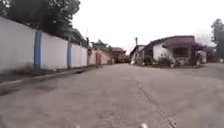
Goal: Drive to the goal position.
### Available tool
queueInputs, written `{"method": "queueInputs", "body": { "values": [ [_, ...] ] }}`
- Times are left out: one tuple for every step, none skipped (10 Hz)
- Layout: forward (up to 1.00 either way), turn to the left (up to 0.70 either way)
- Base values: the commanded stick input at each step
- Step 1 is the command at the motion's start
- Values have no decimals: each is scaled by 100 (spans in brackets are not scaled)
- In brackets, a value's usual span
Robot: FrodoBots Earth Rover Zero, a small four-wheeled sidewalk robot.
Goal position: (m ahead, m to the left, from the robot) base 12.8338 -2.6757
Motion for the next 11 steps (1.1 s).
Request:
{"method": "queueInputs", "body": {
  "values": [
    [100, 0],
    [100, -18],
    [100, -27],
    [100, -27],
    [100, -27],
    [100, -21],
    [100, 0],
    [100, 0],
    [100, 0],
    [100, 0],
    [100, 0]
  ]
}}
